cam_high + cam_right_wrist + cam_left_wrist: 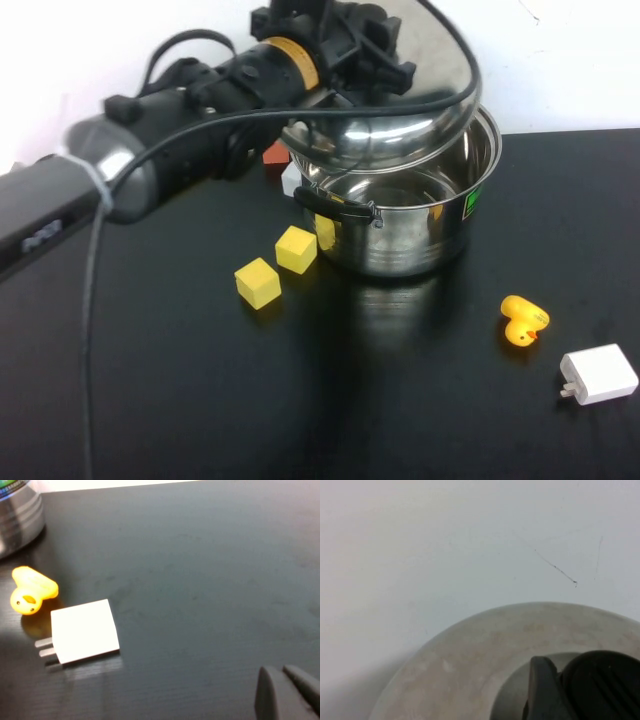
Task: Cover the pot
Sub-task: Place the pot lid on the pot
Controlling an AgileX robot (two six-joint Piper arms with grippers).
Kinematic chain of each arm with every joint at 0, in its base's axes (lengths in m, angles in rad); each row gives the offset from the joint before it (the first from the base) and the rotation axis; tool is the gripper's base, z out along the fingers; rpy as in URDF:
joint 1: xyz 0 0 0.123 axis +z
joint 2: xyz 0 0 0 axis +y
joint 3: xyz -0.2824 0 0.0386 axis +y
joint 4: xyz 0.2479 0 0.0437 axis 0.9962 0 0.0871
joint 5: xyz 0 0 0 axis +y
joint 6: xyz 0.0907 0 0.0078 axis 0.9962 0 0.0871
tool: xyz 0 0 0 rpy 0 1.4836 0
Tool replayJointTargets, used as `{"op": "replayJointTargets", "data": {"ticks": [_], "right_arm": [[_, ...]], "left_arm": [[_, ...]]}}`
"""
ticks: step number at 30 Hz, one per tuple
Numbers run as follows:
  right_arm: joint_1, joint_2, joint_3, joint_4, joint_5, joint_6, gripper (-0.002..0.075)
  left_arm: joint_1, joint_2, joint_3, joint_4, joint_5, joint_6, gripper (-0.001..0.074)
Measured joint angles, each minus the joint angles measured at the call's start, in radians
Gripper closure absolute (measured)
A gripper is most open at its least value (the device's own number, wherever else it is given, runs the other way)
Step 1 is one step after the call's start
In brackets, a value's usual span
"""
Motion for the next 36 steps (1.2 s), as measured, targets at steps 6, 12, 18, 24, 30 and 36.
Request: {"op": "replayJointTargets", "data": {"ticks": [6,12,18,24,30,36], "right_arm": [[0.0,0.0,0.0,0.0,0.0,0.0,0.0728],[0.0,0.0,0.0,0.0,0.0,0.0,0.0728],[0.0,0.0,0.0,0.0,0.0,0.0,0.0728],[0.0,0.0,0.0,0.0,0.0,0.0,0.0728],[0.0,0.0,0.0,0.0,0.0,0.0,0.0728],[0.0,0.0,0.0,0.0,0.0,0.0,0.0728]], "left_arm": [[-0.007,0.078,-0.058,0.0,-0.004,-0.041,0.0412],[-0.007,0.13,-0.062,0.0,-0.012,-0.052,0.0412],[-0.009,0.152,-0.064,0.0,-0.026,-0.052,0.0412],[-0.013,0.172,-0.067,0.009,-0.059,-0.072,0.0412],[-0.031,0.185,-0.067,0.064,-0.076,-0.102,0.0412],[-0.037,0.2,-0.069,0.149,-0.12,-0.143,0.0412]]}}
